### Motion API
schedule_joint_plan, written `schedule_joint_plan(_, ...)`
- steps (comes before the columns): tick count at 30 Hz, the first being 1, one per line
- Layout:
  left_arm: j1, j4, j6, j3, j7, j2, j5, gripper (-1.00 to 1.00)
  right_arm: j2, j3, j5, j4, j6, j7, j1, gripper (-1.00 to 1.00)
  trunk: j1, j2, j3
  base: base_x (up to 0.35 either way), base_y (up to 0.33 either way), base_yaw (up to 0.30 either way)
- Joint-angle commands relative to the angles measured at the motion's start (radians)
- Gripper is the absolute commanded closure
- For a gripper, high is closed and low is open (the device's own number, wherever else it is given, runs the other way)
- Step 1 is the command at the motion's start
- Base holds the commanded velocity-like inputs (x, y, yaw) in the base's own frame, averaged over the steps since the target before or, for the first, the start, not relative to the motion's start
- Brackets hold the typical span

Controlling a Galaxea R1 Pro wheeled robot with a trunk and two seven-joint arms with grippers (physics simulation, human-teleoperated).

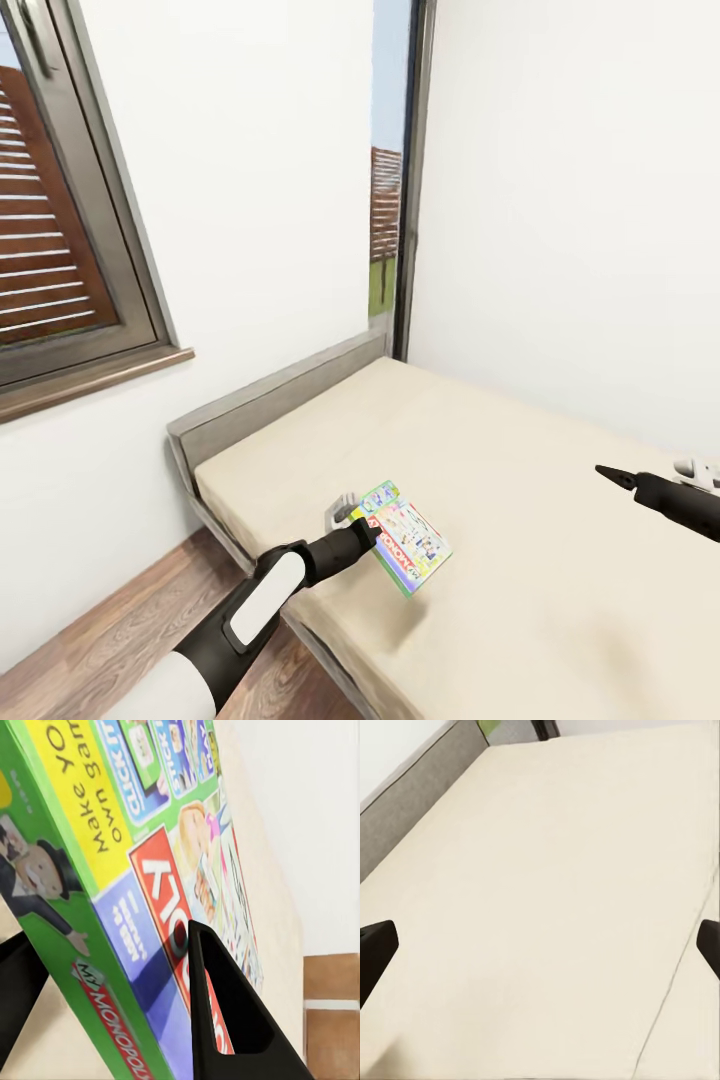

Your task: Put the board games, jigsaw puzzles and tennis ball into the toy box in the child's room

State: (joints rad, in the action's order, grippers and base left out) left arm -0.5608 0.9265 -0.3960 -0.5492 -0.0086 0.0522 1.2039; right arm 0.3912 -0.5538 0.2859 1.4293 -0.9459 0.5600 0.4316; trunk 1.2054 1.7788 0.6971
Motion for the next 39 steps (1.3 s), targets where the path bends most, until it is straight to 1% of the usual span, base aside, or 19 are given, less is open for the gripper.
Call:
schedule_joint_plan(1,-0.001,0.0,-0.003,0.0,-0.001,0.0,0.005,1.0,0.0,-0.002,-0.004,0.0,-0.005,0.006,0.001,-1.0,-0.004,-0.007,-0.002,0.0,0.0,-0.279)
schedule_joint_plan(39,-0.001,0.0,-0.003,0.0,0.001,0.001,0.004,1.0,0.0,-0.002,-0.004,0.009,-0.005,0.006,0.001,-1.0,-0.15,-0.273,-0.121,0.0,0.0,-0.281)
